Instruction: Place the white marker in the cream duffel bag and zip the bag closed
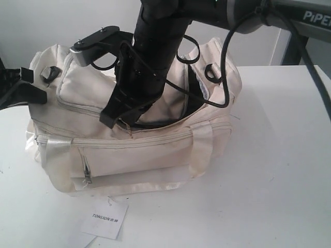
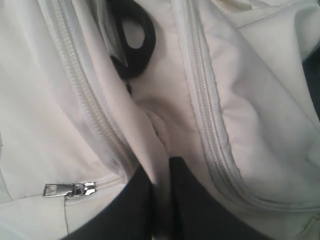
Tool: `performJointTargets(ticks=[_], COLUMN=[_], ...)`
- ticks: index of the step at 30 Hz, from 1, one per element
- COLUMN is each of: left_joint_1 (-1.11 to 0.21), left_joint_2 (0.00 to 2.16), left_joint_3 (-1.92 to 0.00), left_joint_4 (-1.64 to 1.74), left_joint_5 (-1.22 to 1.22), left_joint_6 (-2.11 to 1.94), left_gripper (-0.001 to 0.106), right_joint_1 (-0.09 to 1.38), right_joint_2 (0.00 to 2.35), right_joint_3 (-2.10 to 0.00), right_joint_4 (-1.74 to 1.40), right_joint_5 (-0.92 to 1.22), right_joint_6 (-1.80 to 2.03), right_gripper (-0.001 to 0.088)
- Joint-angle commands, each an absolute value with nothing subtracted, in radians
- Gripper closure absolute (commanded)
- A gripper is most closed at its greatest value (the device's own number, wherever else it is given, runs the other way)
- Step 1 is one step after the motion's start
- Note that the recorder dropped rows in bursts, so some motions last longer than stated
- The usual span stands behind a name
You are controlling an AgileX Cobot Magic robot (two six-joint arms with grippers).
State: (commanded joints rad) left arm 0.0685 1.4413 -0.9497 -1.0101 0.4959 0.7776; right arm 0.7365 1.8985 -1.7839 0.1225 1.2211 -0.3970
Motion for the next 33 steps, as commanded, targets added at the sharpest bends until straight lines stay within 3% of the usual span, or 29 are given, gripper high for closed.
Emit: performJointTargets(ticks=[3,6,13,21,27,33], left_joint_1=[0.069,0.069,0.069,0.057,-0.062,-0.142], left_joint_2=[1.418,1.381,1.285,1.266,1.279,1.328], left_joint_3=[-0.958,-0.977,-1.013,-1.012,-1.008,-1.008], left_joint_4=[-0.956,-0.904,-0.887,-1.018,-1.049,-0.968], left_joint_5=[0.497,0.482,0.477,0.779,0.820,0.715], left_joint_6=[0.785,0.785,0.852,1.386,1.748,1.787], left_gripper=[0.050,0.039,0.039,0.039,0.039,0.039], right_joint_1=[0.736,0.736,0.736,0.736,0.736,0.736], right_joint_2=[1.898,1.894,1.879,1.844,1.829,1.829], right_joint_3=[-1.784,-1.784,-1.784,-1.784,-1.784,-1.784], right_joint_4=[0.125,0.129,0.131,0.131,0.131,0.131], right_joint_5=[1.221,1.221,1.168,1.106,1.089,1.092], right_joint_6=[-0.400,-0.439,-0.430,-0.434,-0.441,-0.441], right_gripper=[0.0868,0.0868,0.0868,0.0868,0.0868,0.0868])
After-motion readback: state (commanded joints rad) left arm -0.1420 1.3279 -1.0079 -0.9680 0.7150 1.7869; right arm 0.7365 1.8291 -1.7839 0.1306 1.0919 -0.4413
